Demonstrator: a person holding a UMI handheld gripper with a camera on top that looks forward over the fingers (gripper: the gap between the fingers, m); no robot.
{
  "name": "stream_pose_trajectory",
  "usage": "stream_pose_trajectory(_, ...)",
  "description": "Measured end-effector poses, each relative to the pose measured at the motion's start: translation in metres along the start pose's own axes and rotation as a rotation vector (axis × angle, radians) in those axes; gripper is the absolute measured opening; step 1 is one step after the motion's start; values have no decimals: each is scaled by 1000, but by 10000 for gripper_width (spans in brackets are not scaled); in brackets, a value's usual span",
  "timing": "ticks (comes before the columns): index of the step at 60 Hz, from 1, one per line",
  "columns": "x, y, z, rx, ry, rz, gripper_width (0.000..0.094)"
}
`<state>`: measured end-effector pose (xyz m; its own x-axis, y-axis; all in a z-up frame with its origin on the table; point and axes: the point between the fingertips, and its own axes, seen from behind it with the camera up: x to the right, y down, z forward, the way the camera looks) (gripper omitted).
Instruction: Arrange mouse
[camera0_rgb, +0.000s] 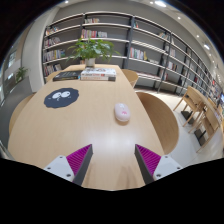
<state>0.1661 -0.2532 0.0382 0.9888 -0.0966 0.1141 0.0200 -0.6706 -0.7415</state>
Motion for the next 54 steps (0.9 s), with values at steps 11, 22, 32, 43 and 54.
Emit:
stream_pose_trajectory(11,24,-40,81,0,0,8,860)
stream_pose_trajectory(22,34,-74,147,-7,-17,11,860)
stream_pose_trajectory(32,32,-95,174,-9,-54,36,692)
stream_pose_trajectory(43,28,-96,178,-42,-48,61,445)
stream_pose_trajectory(54,24,-97,178,-120,-43,101,313)
